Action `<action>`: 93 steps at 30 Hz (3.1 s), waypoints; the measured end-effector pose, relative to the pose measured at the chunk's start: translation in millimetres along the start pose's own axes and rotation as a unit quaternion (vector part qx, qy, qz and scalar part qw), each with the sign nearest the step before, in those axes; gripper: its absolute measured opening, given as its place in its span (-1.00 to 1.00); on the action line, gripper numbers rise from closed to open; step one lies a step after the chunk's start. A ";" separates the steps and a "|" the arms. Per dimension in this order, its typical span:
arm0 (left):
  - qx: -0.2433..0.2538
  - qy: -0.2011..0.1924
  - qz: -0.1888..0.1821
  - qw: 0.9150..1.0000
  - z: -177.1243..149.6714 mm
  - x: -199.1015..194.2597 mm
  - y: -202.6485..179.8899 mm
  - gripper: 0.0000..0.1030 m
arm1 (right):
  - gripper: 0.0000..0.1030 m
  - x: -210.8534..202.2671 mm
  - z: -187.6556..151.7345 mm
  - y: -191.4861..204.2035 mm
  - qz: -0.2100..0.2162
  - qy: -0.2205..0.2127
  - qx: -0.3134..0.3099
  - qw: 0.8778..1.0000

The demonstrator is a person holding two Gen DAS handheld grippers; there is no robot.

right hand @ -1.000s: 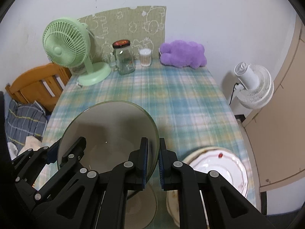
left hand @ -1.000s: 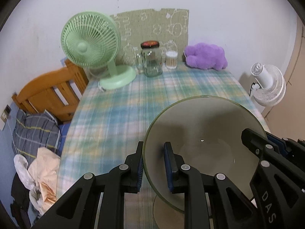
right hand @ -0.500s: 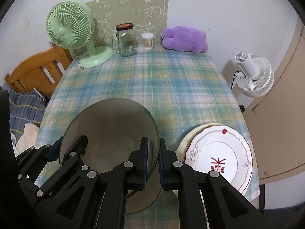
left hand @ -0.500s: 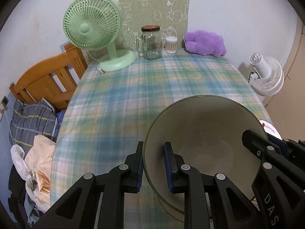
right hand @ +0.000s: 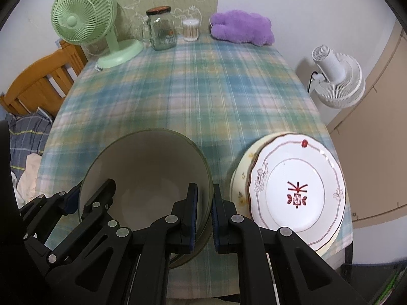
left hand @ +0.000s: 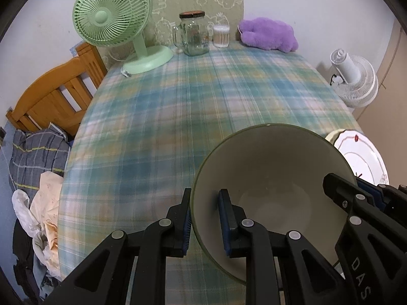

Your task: Organize plates and bowls

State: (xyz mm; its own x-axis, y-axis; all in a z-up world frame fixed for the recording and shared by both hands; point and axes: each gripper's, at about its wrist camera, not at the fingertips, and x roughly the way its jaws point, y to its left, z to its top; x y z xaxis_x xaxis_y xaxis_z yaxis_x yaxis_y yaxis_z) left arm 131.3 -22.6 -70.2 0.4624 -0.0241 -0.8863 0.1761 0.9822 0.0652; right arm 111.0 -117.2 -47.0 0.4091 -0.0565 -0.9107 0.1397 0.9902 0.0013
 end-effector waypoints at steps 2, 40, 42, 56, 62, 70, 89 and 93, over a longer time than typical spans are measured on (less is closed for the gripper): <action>0.001 0.008 -0.003 1.000 -2.1 4.1 -1.3 -0.67 | -0.74 4.8 -1.7 -1.4 -0.002 0.005 0.000 1.000; -0.003 0.002 -0.035 0.999 -12.8 -2.7 -4.1 0.45 | 0.18 -4.7 -8.1 -16.4 0.063 -0.013 -0.002 0.998; -0.004 0.004 -0.033 0.999 -12.6 -1.0 -5.3 0.51 | 0.18 2.4 -6.2 -19.5 0.076 -0.007 0.003 0.997; -0.056 0.046 -0.003 0.997 -7.1 21.9 -11.3 0.63 | 0.17 60.4 4.6 -31.9 0.157 0.061 0.001 0.986; -0.063 0.063 0.014 0.996 -5.4 30.6 -14.2 0.63 | -0.09 76.1 7.0 -32.6 0.181 0.085 0.001 0.980; -0.055 0.070 -0.010 0.996 -1.4 40.3 -10.5 0.63 | -0.15 80.8 8.6 -25.8 0.200 0.088 -0.003 0.976; -0.040 0.041 -0.126 0.990 -5.7 49.1 7.6 0.55 | -0.12 72.8 3.5 -18.3 0.127 0.071 0.037 0.989; -0.026 0.037 -0.154 0.987 -4.9 45.1 4.6 0.16 | -0.12 71.1 3.6 -16.2 0.113 0.067 0.041 0.990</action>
State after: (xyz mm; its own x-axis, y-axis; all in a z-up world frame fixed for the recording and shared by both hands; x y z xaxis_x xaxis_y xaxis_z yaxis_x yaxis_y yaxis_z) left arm 148.7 -18.3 -112.1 0.3291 -0.3122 -0.8912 0.2534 0.9383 -0.2351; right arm 141.0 -137.7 -110.3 0.3150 0.1883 -0.9302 0.1339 0.9615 0.2399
